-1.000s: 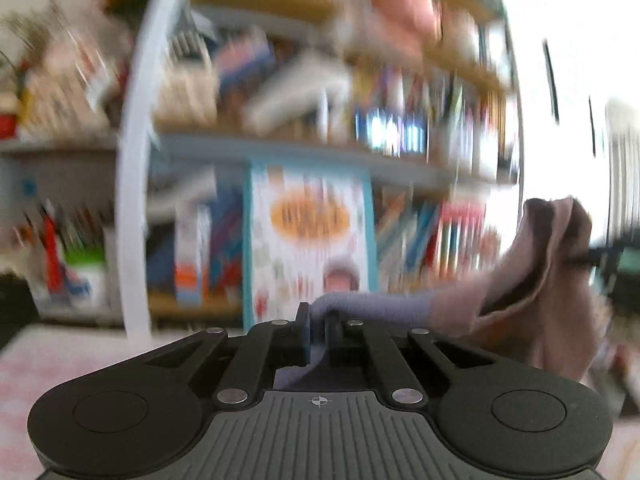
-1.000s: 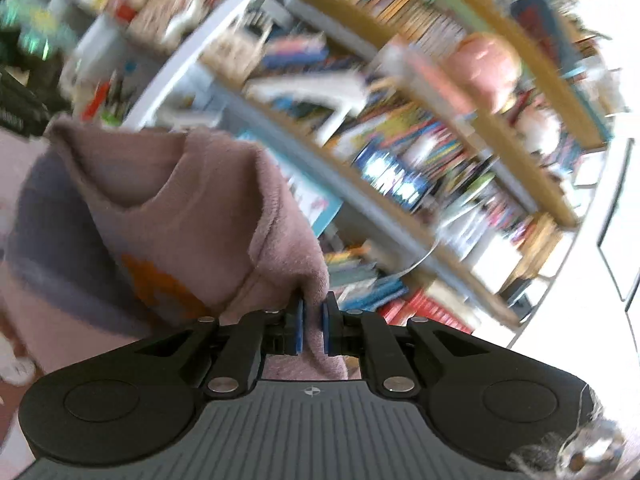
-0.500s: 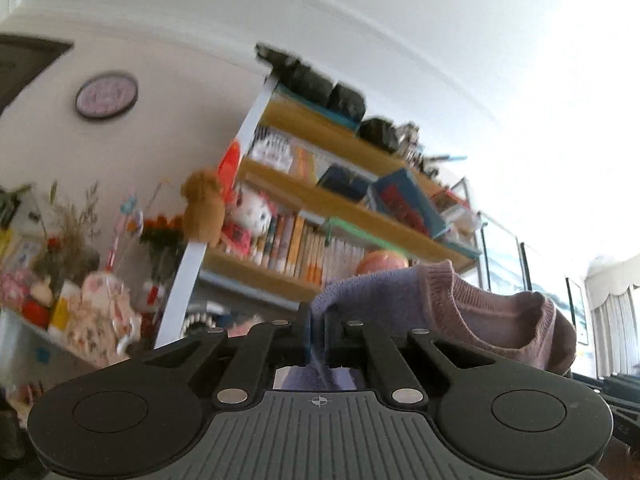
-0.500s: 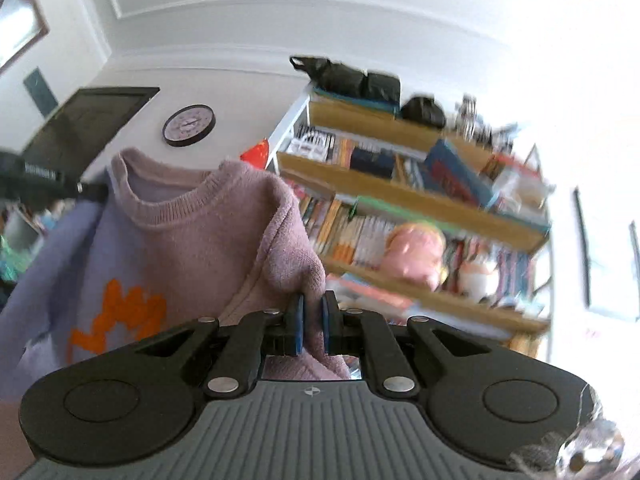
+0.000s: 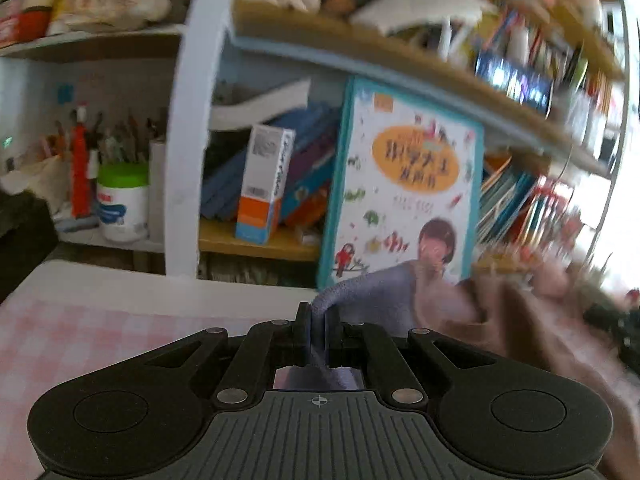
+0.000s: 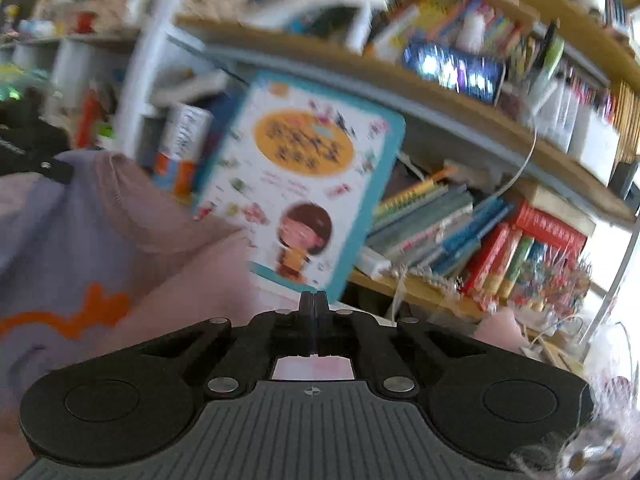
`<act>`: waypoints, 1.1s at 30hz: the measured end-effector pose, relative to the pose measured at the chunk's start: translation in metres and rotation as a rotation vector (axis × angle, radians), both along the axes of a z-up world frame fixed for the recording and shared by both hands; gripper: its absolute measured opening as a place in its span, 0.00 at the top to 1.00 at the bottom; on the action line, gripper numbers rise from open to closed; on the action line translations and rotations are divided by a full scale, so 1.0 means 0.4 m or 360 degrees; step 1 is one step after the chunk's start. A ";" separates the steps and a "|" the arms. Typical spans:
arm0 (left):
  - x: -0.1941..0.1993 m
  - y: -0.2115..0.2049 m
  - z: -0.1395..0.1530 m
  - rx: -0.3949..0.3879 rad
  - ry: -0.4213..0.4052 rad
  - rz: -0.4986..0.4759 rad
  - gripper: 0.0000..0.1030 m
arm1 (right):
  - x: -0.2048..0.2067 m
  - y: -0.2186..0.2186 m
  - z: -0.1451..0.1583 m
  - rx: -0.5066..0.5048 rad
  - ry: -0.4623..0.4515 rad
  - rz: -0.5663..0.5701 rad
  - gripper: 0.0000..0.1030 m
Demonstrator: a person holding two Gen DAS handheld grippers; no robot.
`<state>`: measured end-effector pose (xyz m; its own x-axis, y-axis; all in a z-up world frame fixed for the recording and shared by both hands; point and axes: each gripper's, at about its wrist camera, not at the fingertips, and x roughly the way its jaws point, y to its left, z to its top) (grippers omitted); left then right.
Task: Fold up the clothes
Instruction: 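Lift the sweater with both grippers and shake it open in the air, then lower the sweater onto the mat with both grippers, spreading it flat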
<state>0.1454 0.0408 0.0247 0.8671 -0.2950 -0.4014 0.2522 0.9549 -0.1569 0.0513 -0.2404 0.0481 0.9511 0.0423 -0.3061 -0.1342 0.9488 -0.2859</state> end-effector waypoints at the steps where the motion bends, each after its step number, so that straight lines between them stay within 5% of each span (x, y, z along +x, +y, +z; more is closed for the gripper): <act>1: 0.027 -0.009 -0.003 0.0033 0.0009 0.0005 0.95 | 0.040 -0.012 -0.006 0.0049 0.0034 -0.0015 1.00; 7: 0.122 -0.021 -0.045 0.0145 0.0116 0.0109 0.87 | 0.143 -0.028 -0.024 0.0172 0.0159 0.0004 0.99; 9: 0.117 -0.013 -0.052 0.0138 0.0154 0.0088 0.66 | 0.112 -0.020 -0.022 0.0183 0.0184 0.0068 0.90; 12: 0.051 -0.007 -0.031 0.0138 0.0067 0.0019 0.29 | 0.047 -0.009 -0.016 0.0180 0.0214 0.0147 0.61; 18: -0.145 -0.006 0.034 0.0129 -0.0062 -0.0145 0.25 | -0.107 0.012 0.005 0.0262 0.0271 0.0288 0.42; 25: -0.348 0.005 -0.024 0.0153 0.0010 -0.0193 0.25 | -0.251 0.070 -0.030 0.0417 0.0450 0.0412 0.20; 33: -0.457 -0.026 -0.109 0.0229 0.0172 -0.0169 0.25 | -0.283 0.128 -0.088 0.0739 0.0709 0.0436 0.20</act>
